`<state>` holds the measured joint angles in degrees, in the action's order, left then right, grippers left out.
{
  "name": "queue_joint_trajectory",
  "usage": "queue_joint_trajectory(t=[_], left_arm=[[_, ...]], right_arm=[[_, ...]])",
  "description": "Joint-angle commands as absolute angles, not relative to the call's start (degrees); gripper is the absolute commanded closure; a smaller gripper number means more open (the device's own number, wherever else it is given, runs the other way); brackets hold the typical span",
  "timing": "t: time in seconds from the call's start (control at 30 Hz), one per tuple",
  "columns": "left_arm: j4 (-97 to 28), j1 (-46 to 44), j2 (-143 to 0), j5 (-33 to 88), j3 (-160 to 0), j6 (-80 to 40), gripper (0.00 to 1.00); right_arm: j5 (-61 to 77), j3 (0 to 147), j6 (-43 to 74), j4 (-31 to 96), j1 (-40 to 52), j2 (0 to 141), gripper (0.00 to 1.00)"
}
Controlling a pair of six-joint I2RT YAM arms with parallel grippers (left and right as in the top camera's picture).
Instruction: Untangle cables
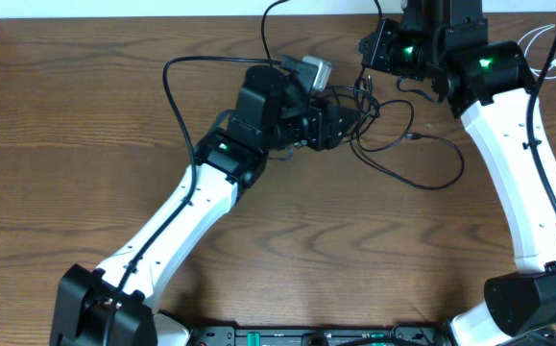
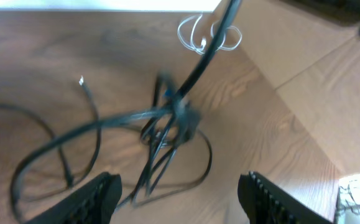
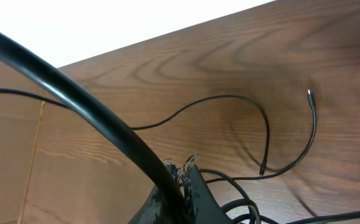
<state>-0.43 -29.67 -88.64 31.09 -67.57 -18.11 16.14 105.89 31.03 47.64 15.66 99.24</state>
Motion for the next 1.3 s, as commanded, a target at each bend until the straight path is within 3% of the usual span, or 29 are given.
queue_joint_trajectory(t=[0.0, 0.83, 0.93, 1.07, 1.27], left_arm=[[3.9, -31.7, -90.7, 27.3, -67.7, -20.9, 0.35], [18.2, -32.6, -97.8, 19.6, -67.7, -31.0, 0.55], [18.1, -32.6, -97.8, 19.6, -67.7, -31.0, 0.63], [18.1, -32.6, -97.8, 19.6, -67.7, -31.0, 0.9], [12.5, -31.6, -97.7, 18.5, -67.7, -34.1, 0.93]], right_arm=[[18.5, 106.1, 31.7, 47.5, 15.5, 98.4, 0.99], [21.6, 106.1, 31.7, 50.2, 15.8, 98.4, 0.99], [22.3, 106.1, 31.7, 50.2, 15.9, 98.4, 0.99], [22.9, 106.1, 31.7, 50.2, 15.8, 98.4, 0.99], [22.8, 106.1, 32.2, 49.8, 15.4, 98.4, 0.99]])
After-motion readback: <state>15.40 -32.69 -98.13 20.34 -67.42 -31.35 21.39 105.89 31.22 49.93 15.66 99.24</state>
